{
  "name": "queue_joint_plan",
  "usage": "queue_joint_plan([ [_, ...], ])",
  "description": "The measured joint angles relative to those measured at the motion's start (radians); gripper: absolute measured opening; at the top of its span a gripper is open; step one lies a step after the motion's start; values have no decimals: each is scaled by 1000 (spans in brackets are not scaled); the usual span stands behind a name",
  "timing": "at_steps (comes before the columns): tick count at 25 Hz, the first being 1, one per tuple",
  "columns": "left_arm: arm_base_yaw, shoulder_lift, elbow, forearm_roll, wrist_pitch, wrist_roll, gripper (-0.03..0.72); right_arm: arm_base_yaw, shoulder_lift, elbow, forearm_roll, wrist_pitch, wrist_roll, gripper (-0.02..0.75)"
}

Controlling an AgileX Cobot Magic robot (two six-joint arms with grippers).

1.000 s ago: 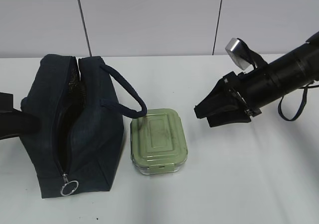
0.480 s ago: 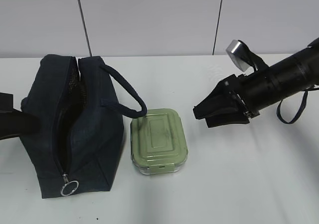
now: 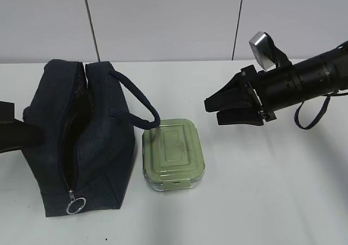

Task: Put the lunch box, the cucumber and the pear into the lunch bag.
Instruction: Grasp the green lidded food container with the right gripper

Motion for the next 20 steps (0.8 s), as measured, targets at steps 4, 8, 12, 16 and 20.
queue_joint_plan([
  [4, 0, 0, 0, 0, 1, 0, -15, 0, 0, 0, 25, -2, 0, 491],
  [8, 0, 0, 0, 0, 1, 0, -15, 0, 0, 0, 18, -4, 0, 490],
  [12, 0, 0, 0, 0, 1, 0, -15, 0, 0, 0, -50, -4, 0, 498],
  [16, 0, 0, 0, 0, 1, 0, -15, 2, 0, 0, -71, -4, 0, 580],
  [20, 0, 0, 0, 0, 1, 0, -15, 28, 0, 0, -94, -15, 0, 617],
])
